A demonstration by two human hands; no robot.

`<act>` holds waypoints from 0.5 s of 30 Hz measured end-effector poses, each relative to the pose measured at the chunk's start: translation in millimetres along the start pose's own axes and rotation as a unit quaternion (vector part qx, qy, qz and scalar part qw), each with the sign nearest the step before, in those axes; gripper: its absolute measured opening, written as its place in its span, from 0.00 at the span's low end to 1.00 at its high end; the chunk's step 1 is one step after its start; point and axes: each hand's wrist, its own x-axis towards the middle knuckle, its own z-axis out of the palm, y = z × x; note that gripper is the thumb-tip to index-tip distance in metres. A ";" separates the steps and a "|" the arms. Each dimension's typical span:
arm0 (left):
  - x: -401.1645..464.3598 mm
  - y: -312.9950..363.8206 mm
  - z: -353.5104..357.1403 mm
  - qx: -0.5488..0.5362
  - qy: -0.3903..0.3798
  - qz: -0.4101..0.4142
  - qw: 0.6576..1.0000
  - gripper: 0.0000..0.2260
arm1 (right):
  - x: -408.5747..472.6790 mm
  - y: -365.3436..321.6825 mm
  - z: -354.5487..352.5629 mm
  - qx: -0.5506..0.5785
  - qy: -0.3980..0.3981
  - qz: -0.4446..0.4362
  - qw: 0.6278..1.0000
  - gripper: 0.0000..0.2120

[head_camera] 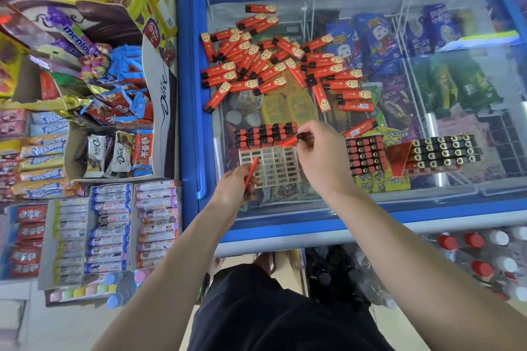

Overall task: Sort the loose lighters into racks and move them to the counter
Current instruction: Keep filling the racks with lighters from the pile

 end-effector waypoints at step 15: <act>-4.6 2.2 -16.2 0.160 0.041 0.178 0.970 0.02 | 1.1 2.2 5.2 -0.059 -0.003 -0.053 0.997 0.07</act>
